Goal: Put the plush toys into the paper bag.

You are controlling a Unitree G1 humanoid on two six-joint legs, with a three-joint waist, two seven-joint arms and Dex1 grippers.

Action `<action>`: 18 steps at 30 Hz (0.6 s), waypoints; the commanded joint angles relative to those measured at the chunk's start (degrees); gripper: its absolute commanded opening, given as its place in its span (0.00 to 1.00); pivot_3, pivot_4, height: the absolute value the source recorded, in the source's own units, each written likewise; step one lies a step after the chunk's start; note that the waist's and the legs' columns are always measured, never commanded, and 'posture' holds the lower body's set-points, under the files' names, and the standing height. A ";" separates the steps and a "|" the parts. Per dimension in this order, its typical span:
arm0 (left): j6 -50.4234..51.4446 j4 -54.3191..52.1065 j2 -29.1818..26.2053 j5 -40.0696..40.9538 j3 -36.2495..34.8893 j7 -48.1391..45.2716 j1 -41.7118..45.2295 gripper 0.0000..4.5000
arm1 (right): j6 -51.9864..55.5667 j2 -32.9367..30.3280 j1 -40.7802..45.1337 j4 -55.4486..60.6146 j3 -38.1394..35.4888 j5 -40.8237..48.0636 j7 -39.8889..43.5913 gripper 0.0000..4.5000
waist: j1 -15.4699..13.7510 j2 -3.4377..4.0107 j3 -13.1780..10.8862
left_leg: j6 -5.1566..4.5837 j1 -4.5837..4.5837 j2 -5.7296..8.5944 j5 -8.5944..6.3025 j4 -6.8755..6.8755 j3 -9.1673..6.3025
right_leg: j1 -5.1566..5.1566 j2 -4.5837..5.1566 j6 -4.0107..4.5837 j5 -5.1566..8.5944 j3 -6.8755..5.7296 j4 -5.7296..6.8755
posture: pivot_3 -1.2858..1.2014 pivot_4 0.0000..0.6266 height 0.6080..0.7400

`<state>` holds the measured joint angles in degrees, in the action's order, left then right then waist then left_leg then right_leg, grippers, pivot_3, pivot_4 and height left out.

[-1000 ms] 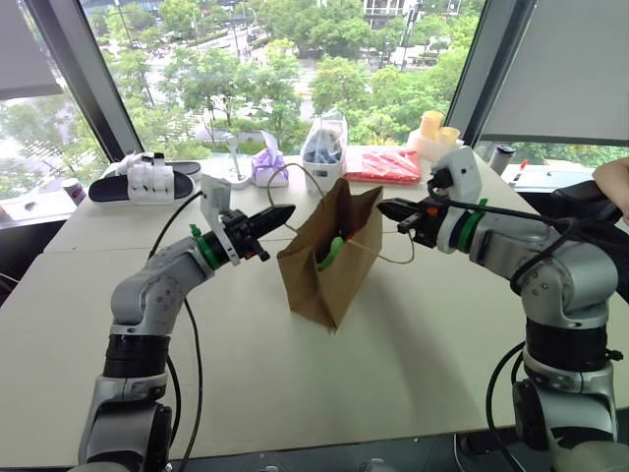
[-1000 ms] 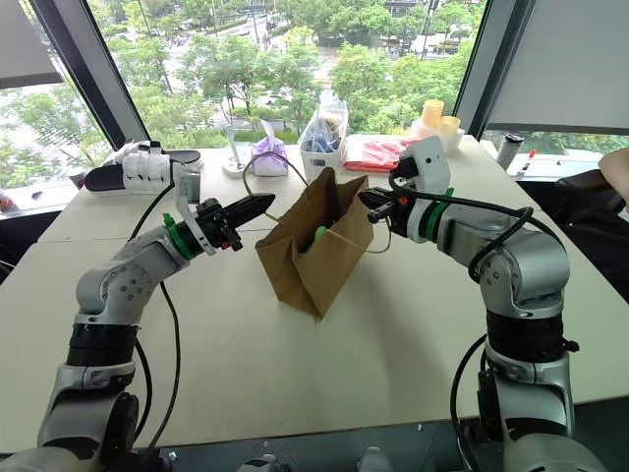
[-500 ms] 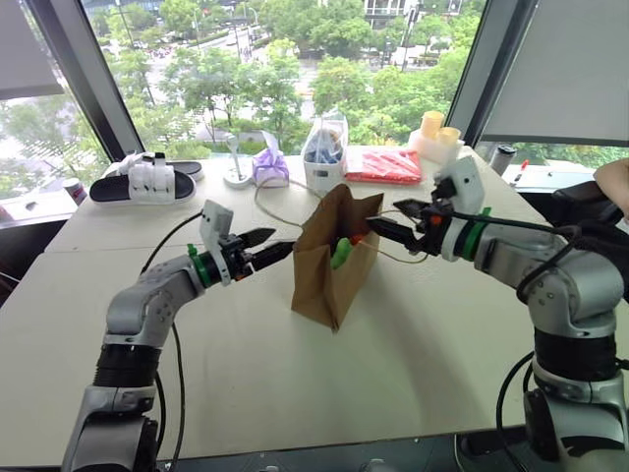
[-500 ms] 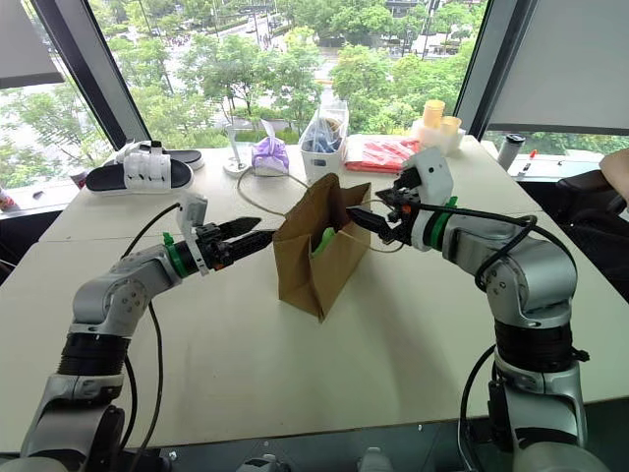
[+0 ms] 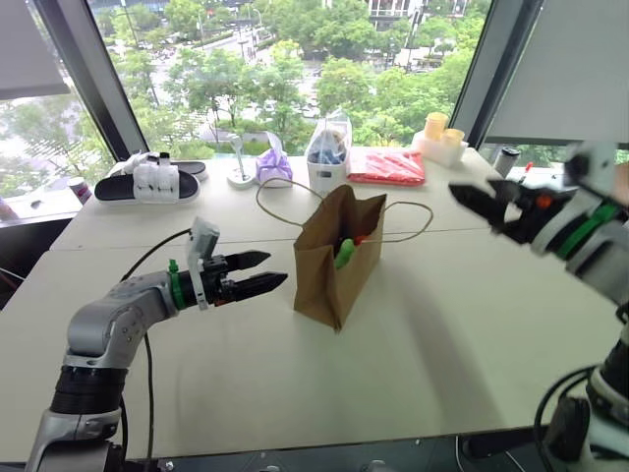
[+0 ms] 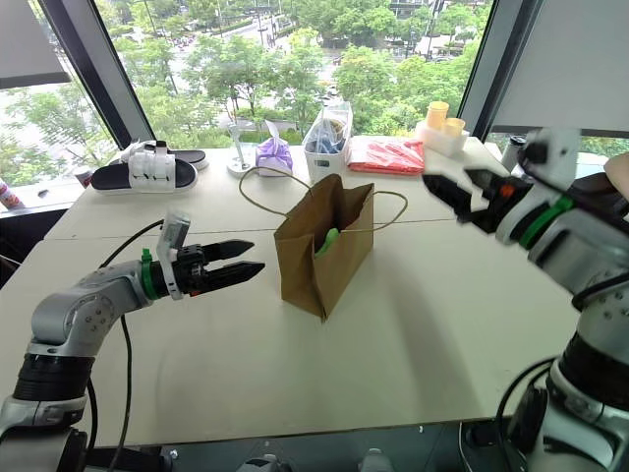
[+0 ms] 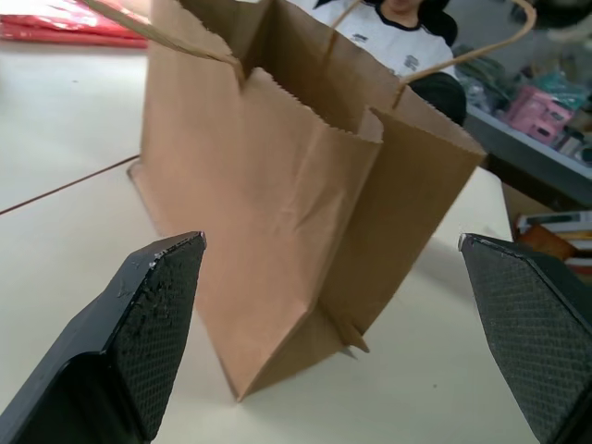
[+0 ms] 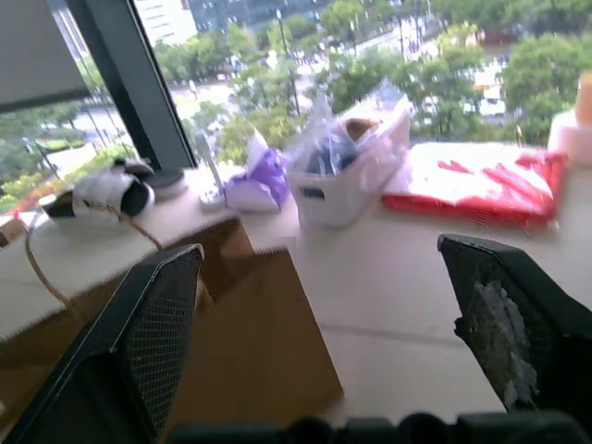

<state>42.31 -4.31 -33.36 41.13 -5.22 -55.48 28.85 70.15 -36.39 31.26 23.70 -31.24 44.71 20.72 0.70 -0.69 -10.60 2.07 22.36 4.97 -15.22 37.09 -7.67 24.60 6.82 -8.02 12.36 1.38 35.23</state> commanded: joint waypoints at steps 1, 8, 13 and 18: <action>-3.19 -1.72 1.61 -1.77 1.73 -0.09 0.44 1.00 | -6.11 2.93 -3.04 3.31 6.77 -1.82 0.51 0.98 | 0.39 0.01 0.00 | 0.00 -0.03 -0.02 0.00 0.00 0.03 | 0.01 -0.01 0.00 0.00 0.01 0.02 | 0.52 0.24 1.00; -6.57 -2.62 4.60 -5.29 4.25 2.13 -0.34 1.00 | -16.63 9.44 -3.46 -3.04 20.16 -8.72 1.11 0.46 | 0.14 0.03 0.00 | 0.01 -0.04 -0.04 0.00 0.03 0.07 | 0.03 -0.02 0.00 0.00 0.03 0.04 | 0.52 0.24 1.00; -8.17 -6.45 8.23 -7.29 6.40 6.08 -2.30 1.00 | -19.76 12.26 -0.38 -5.66 27.77 -10.94 3.67 0.02 | -0.04 0.03 -0.01 | 0.01 -0.02 -0.03 0.00 0.02 0.01 | 0.03 -0.02 0.00 0.00 0.02 0.01 | 0.52 0.24 1.00; -10.32 -5.72 10.44 -9.65 8.87 6.61 -1.80 1.00 | -20.10 12.71 0.34 -7.05 29.47 -12.03 4.32 0.02 | -0.04 0.02 -0.01 | 0.02 -0.01 -0.01 0.01 0.02 -0.01 | 0.03 -0.02 0.00 0.00 0.01 0.01 | 0.52 0.24 1.00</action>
<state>33.79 -8.91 -23.33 32.32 3.47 -49.29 26.31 50.88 -23.60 30.59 15.72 -1.29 32.67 24.59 0.67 -0.66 -10.61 2.09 22.35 4.96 -15.21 37.12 -7.69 24.63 6.79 -8.02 12.36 1.39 35.24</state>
